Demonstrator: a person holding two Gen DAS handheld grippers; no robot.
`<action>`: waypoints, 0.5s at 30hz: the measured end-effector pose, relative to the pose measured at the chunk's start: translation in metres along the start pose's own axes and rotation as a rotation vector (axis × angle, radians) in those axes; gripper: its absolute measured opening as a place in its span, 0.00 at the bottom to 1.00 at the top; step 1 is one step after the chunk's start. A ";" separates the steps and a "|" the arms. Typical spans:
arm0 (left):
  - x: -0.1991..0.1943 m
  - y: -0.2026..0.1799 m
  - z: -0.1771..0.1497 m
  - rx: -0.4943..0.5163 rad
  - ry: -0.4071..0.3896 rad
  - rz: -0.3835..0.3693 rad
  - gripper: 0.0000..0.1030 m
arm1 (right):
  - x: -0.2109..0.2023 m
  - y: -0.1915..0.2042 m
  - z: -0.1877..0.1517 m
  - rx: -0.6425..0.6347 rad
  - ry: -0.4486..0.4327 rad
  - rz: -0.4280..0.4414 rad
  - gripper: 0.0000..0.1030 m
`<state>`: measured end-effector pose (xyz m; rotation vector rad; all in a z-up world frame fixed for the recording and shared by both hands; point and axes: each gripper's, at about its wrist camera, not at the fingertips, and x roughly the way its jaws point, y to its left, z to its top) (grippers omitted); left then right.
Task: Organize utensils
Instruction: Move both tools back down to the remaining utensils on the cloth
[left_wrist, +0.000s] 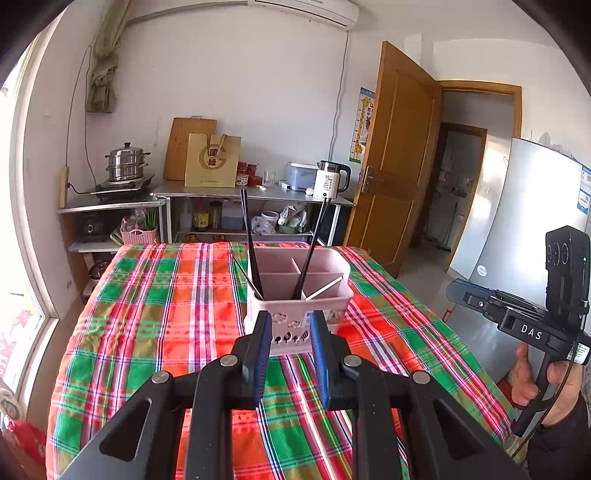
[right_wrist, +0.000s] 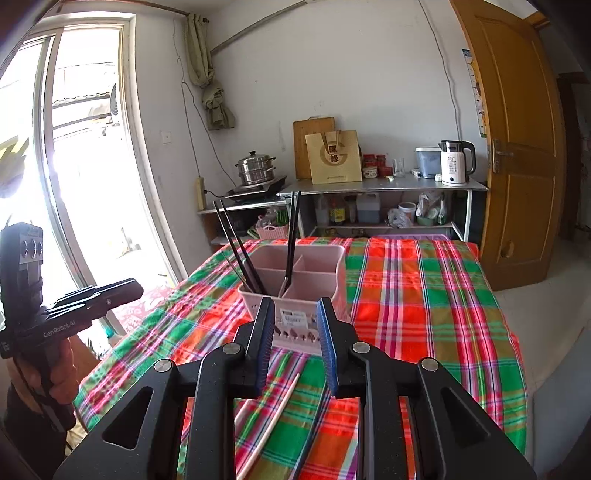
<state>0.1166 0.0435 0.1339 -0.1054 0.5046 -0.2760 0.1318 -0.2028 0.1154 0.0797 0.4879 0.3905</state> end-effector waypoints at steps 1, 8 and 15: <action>-0.001 -0.002 -0.007 0.005 0.001 0.005 0.20 | -0.003 -0.001 -0.006 -0.003 0.005 -0.003 0.24; -0.008 -0.012 -0.045 -0.024 0.017 -0.001 0.20 | -0.014 -0.007 -0.041 0.011 0.032 -0.035 0.24; -0.002 -0.022 -0.064 -0.024 0.055 -0.009 0.20 | -0.012 -0.021 -0.056 0.028 0.061 -0.054 0.24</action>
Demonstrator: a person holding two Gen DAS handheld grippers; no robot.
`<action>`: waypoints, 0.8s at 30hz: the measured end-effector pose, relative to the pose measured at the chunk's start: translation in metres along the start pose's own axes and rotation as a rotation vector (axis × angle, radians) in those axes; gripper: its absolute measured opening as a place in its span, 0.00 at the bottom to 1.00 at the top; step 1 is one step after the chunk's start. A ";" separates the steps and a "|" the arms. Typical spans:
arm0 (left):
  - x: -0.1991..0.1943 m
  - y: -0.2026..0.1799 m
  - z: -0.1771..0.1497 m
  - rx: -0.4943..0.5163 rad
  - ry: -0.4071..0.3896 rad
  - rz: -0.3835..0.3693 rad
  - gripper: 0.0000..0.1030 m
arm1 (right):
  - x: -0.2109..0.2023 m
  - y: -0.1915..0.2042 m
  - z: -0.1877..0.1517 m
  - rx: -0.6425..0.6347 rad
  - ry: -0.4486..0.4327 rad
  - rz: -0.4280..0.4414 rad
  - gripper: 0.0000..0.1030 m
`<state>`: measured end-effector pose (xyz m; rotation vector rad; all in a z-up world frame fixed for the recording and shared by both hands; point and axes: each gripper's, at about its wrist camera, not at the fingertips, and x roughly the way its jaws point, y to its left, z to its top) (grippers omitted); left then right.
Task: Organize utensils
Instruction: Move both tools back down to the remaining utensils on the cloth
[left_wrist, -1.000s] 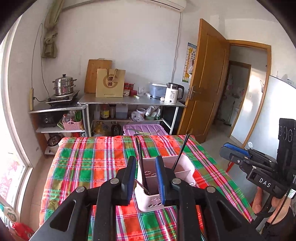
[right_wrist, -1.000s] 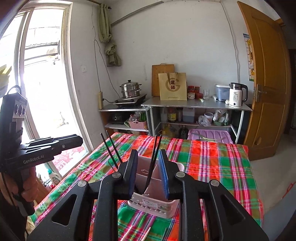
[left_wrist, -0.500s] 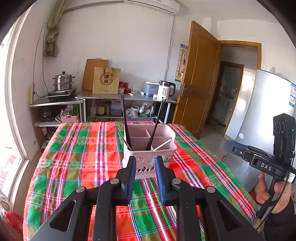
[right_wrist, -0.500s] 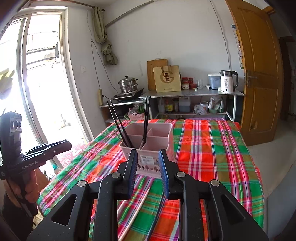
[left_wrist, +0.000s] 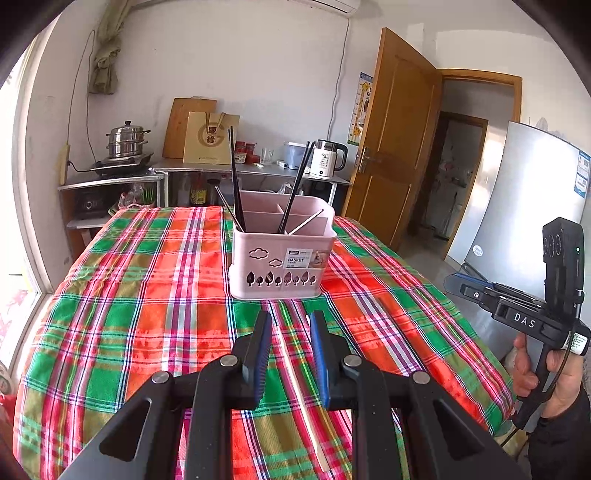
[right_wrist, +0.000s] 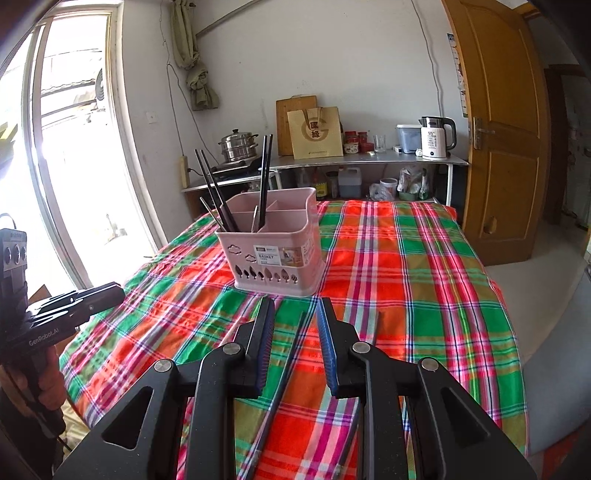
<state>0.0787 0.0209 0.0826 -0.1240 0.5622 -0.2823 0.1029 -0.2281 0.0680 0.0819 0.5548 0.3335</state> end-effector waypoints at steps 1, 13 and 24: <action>0.001 -0.002 -0.002 0.001 0.005 -0.003 0.20 | 0.001 -0.003 -0.001 0.007 0.004 -0.001 0.24; 0.045 -0.026 -0.009 0.032 0.115 -0.023 0.20 | 0.024 -0.030 -0.015 0.048 0.072 -0.051 0.24; 0.113 -0.038 -0.013 -0.012 0.281 -0.092 0.20 | 0.056 -0.053 -0.022 0.080 0.155 -0.090 0.24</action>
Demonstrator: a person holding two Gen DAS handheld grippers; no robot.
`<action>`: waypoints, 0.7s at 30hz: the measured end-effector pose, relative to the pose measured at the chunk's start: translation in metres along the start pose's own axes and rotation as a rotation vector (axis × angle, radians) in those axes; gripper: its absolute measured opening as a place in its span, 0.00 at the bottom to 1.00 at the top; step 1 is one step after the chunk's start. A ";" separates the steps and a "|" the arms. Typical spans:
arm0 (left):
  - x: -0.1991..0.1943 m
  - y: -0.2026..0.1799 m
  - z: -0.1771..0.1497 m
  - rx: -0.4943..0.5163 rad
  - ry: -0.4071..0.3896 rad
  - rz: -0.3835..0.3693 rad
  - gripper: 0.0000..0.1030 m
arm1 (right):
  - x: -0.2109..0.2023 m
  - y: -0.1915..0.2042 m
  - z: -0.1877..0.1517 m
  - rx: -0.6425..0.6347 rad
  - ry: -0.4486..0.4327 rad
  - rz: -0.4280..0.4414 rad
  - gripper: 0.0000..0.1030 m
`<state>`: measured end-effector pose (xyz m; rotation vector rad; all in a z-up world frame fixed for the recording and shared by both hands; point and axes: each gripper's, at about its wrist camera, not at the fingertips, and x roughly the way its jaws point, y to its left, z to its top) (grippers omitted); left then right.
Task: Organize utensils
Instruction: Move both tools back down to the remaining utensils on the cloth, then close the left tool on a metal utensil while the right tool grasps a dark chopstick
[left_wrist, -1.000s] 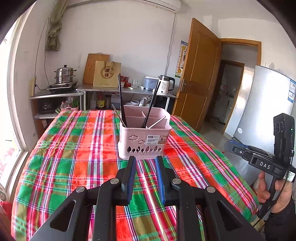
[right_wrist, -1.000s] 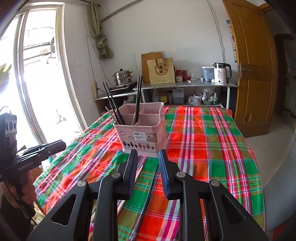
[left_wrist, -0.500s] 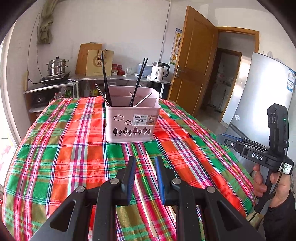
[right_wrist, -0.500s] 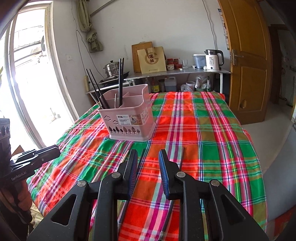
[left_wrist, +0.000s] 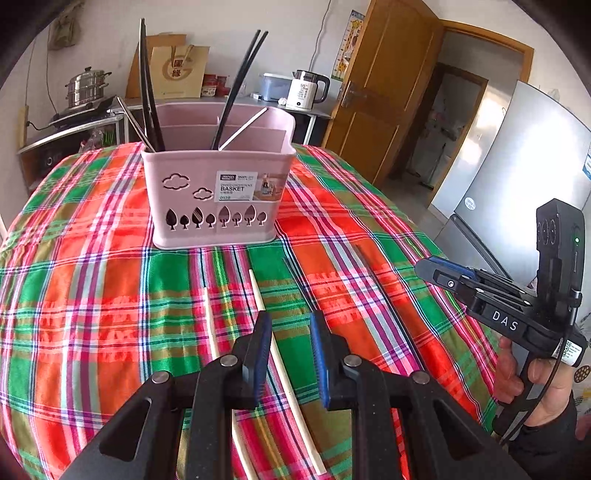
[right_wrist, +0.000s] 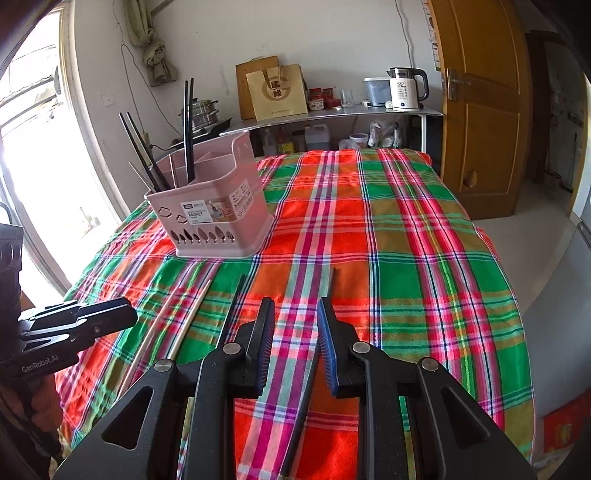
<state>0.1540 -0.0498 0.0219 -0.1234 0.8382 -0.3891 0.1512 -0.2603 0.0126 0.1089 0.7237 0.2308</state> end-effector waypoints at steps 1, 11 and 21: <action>0.006 0.000 0.002 -0.005 0.015 -0.005 0.20 | 0.004 -0.002 0.000 0.003 0.009 0.000 0.24; 0.061 -0.010 0.021 -0.016 0.118 -0.007 0.20 | 0.037 -0.011 0.000 0.005 0.081 -0.009 0.24; 0.104 -0.008 0.034 -0.035 0.183 0.010 0.20 | 0.067 -0.019 0.009 0.005 0.124 -0.024 0.24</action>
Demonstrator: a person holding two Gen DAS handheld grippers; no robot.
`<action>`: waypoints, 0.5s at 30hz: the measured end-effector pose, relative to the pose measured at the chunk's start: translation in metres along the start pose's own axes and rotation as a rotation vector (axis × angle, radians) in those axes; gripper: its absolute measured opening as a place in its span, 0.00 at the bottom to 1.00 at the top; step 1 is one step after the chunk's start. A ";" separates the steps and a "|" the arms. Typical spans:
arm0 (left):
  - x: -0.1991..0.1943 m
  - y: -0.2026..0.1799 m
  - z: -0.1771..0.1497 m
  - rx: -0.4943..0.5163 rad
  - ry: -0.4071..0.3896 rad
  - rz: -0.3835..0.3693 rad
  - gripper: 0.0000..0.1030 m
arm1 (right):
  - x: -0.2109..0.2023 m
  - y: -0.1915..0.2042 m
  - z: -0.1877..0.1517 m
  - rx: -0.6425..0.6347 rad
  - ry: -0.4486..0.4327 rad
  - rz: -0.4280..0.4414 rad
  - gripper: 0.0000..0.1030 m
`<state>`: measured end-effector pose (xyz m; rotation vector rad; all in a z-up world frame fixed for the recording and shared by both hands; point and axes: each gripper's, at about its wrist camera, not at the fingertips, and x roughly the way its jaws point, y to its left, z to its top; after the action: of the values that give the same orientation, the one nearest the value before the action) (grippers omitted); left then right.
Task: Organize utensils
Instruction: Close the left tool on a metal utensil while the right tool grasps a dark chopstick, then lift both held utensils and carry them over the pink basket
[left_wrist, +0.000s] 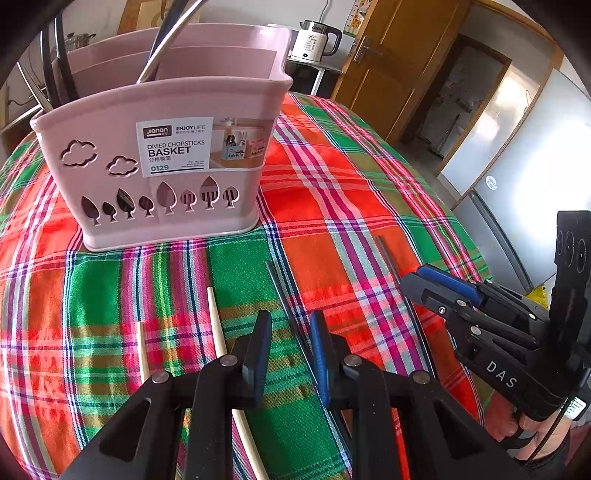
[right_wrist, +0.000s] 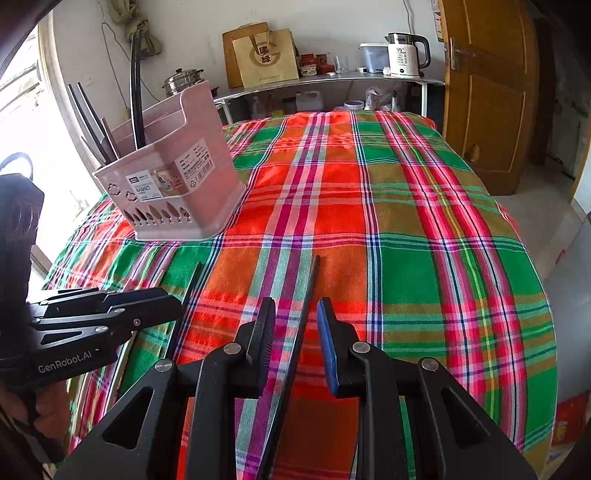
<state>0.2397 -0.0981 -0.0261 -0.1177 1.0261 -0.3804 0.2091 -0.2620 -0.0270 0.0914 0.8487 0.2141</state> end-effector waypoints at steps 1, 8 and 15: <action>0.002 0.000 0.001 -0.001 0.004 0.003 0.20 | 0.003 0.000 0.002 -0.001 0.005 -0.004 0.24; 0.013 -0.010 0.006 0.009 -0.010 0.038 0.20 | 0.020 0.001 0.007 -0.025 0.048 -0.031 0.22; 0.020 -0.029 0.004 0.067 -0.028 0.130 0.18 | 0.020 0.003 0.006 -0.051 0.050 -0.060 0.07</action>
<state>0.2446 -0.1327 -0.0322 0.0040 0.9866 -0.2934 0.2263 -0.2547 -0.0376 0.0128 0.8938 0.1821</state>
